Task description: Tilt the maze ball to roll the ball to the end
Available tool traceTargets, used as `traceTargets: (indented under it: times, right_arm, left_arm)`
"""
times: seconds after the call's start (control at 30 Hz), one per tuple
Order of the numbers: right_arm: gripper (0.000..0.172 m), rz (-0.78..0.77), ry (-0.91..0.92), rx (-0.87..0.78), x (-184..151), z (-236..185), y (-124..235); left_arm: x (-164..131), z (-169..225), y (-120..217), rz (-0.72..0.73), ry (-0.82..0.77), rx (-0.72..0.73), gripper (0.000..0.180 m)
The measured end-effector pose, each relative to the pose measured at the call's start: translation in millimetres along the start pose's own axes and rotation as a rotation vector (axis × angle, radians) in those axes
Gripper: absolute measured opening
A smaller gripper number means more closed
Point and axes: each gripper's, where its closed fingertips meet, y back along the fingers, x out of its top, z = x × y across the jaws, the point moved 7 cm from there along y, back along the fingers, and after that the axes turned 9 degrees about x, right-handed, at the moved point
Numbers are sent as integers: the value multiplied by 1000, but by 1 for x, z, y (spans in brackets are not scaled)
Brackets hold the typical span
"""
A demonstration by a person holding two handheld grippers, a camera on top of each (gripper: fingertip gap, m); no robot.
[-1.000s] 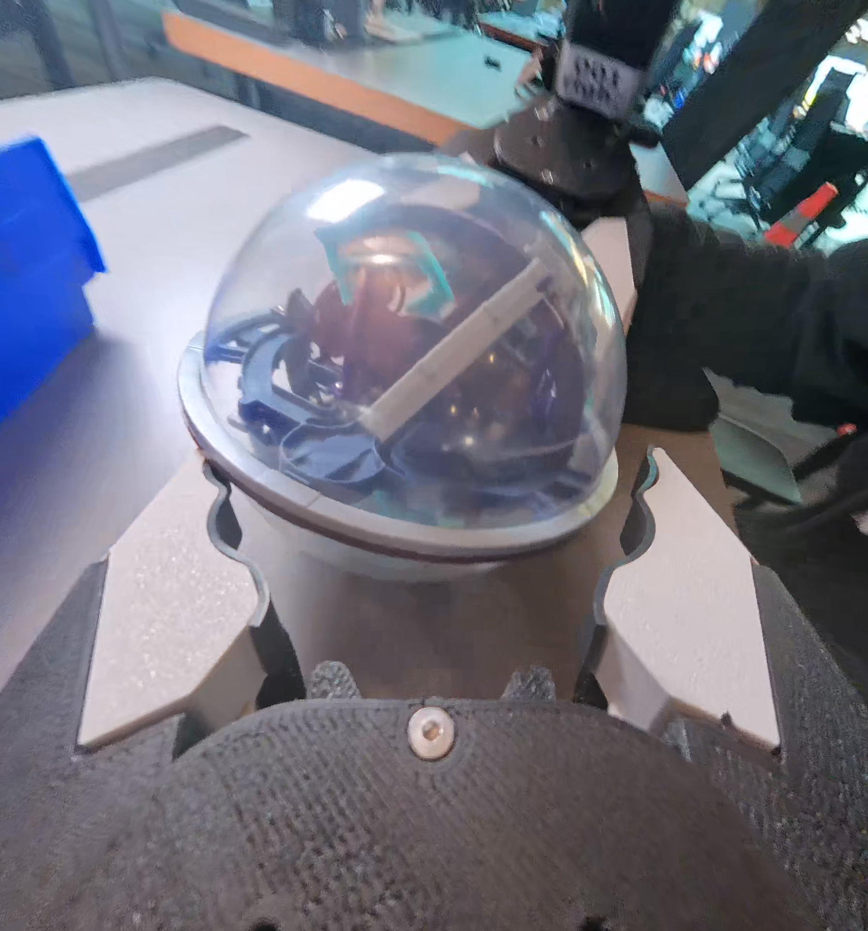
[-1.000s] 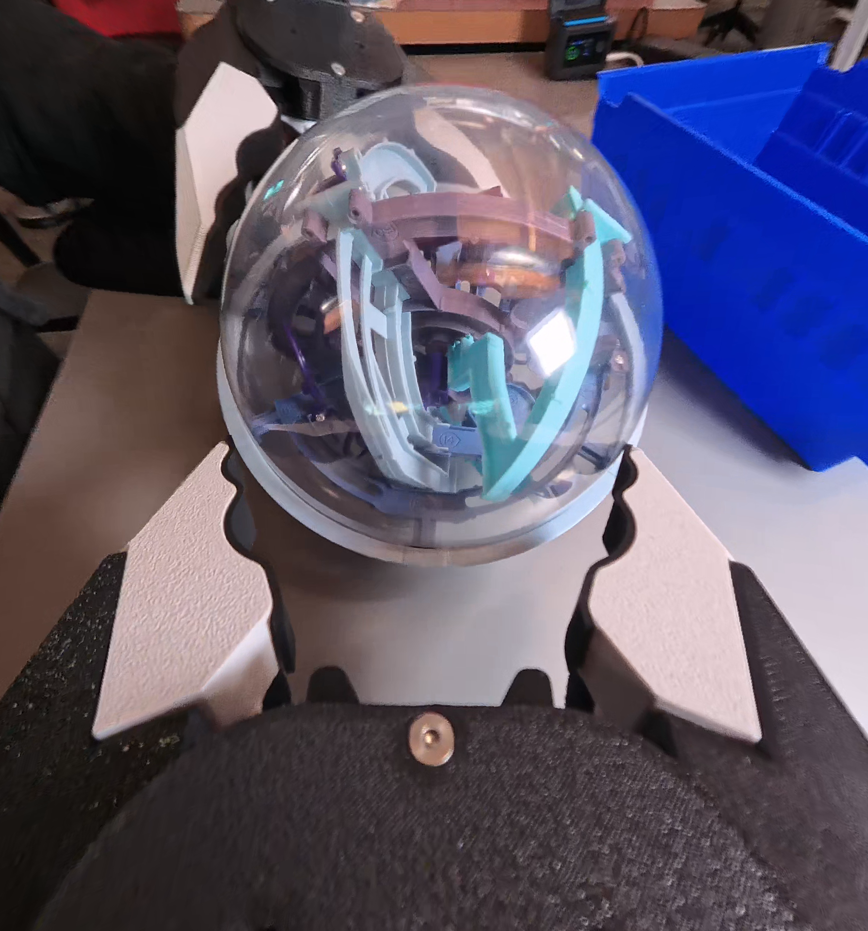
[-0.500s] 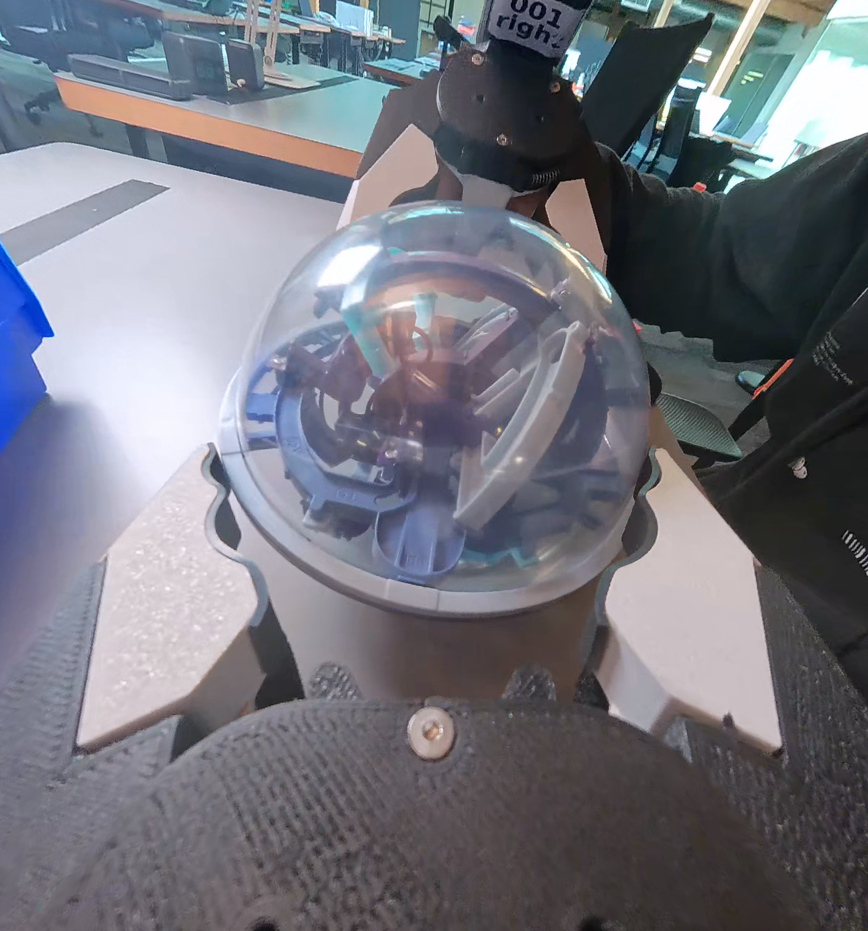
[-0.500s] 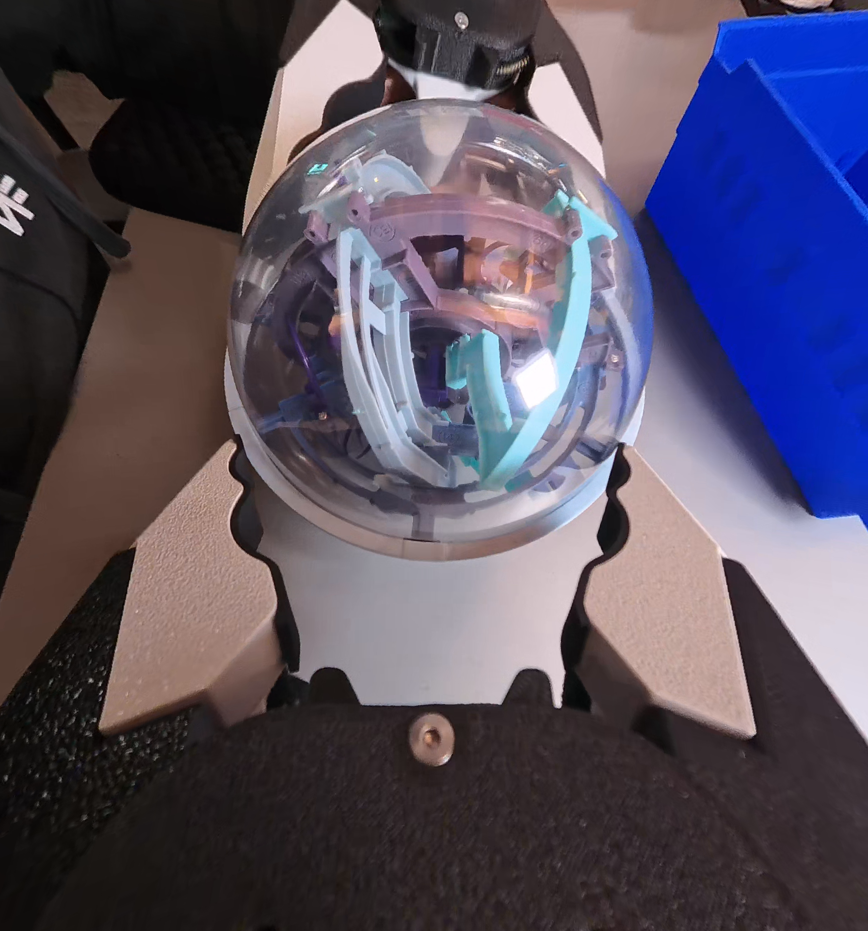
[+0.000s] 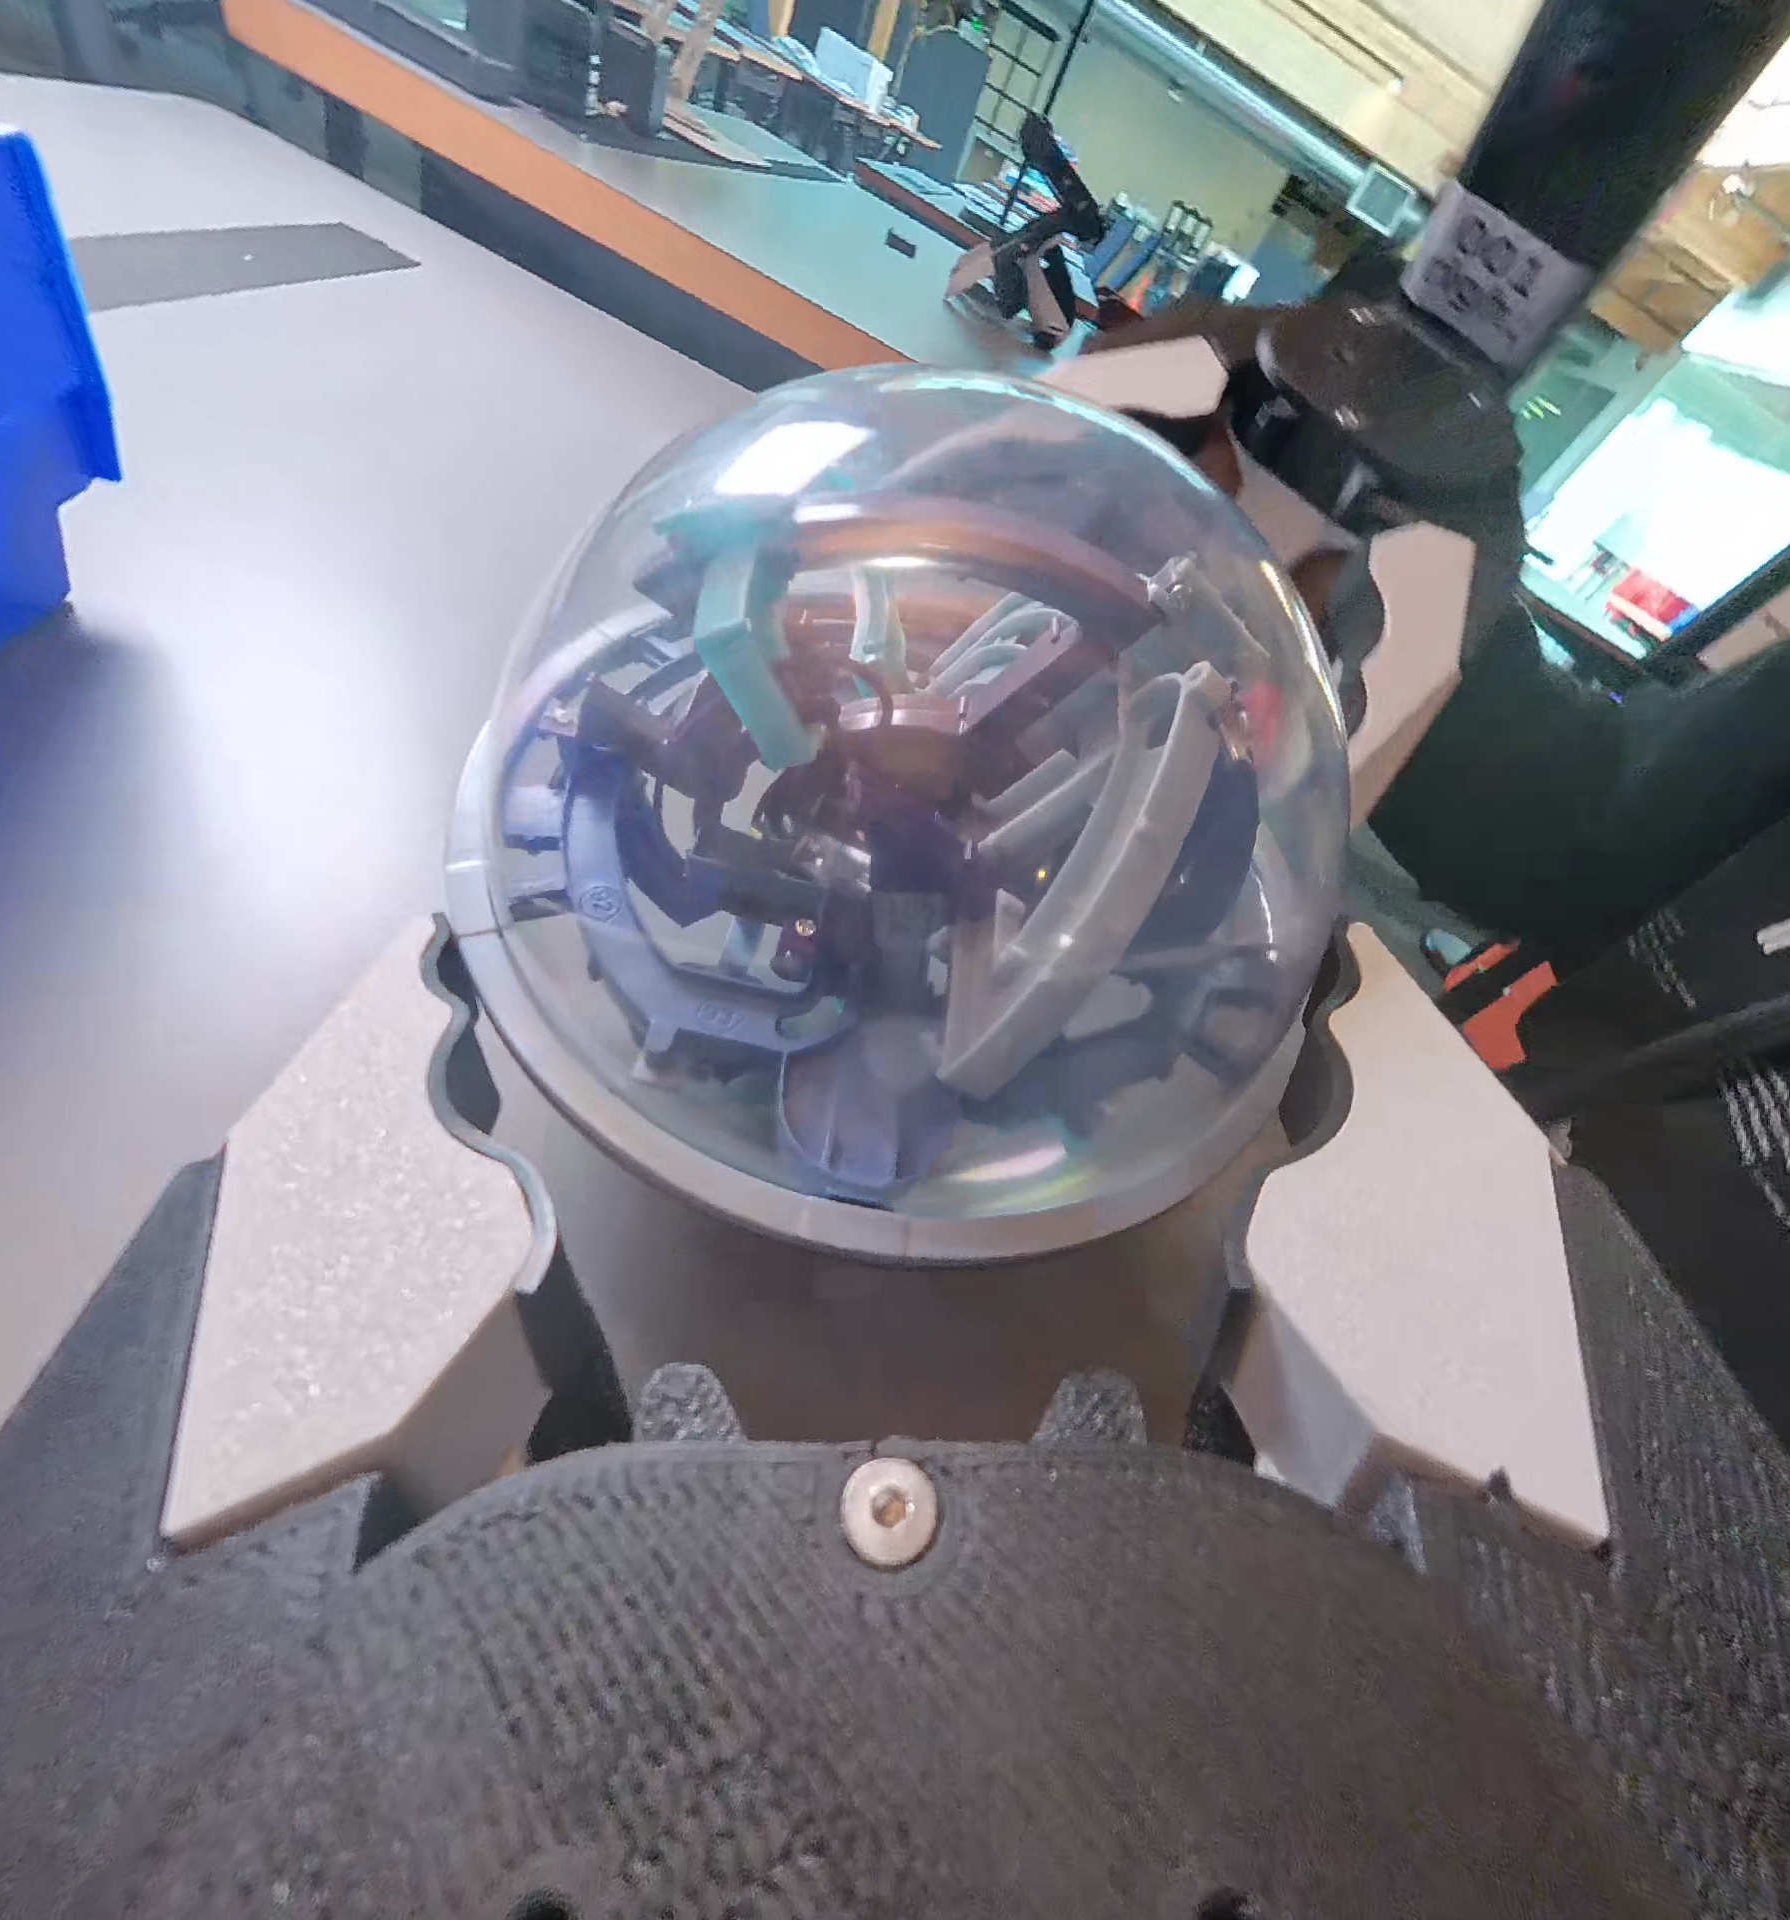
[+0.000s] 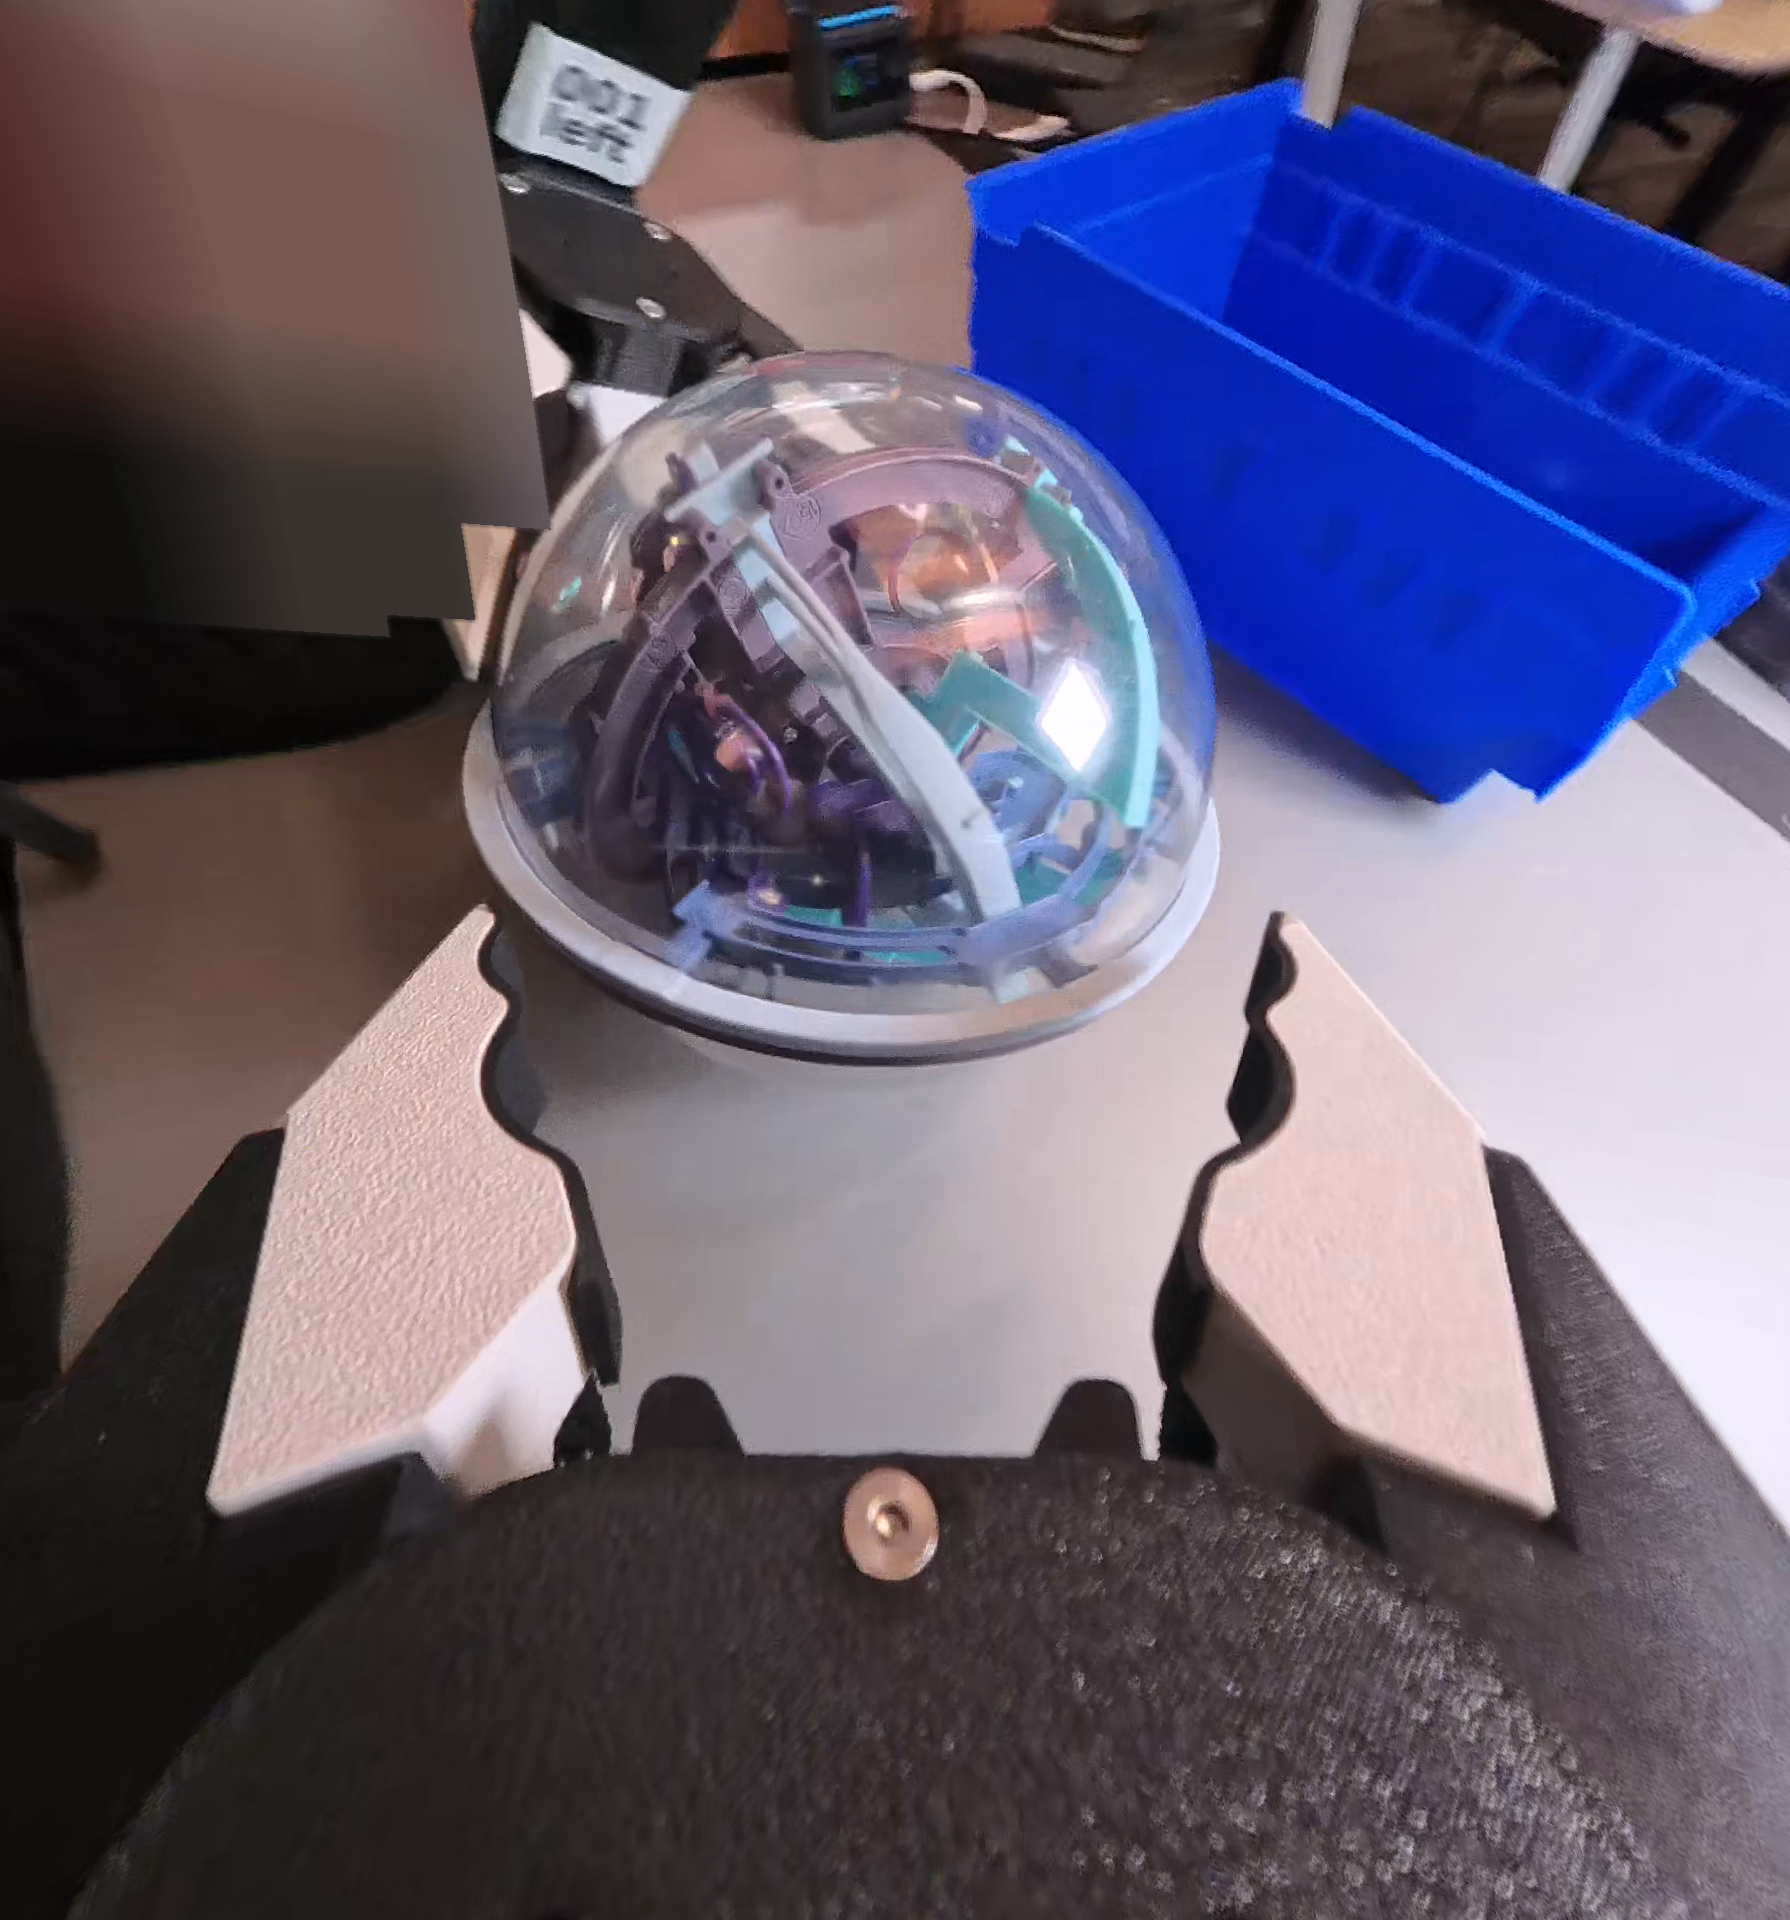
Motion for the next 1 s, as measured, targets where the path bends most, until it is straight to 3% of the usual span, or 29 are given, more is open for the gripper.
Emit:
traceTargets:
  times: [0.17,0.33,0.67,1.0]
  right_arm:
    - [137,35,-108,-108,6,-14,-18]
    - [140,9,-80,-115,9,-9,-23]
    - [141,24,75,-63,2,1,-16]
    - [141,115,116,-43,-9,2,-9]
  left_arm:
    - [1,2,-4,-8,118,62,152]
    - [-3,4,-6,-23,164,64,152]
    - [-17,5,-10,-79,-128,86,148]
    - [-19,7,-14,-57,-264,153,144]
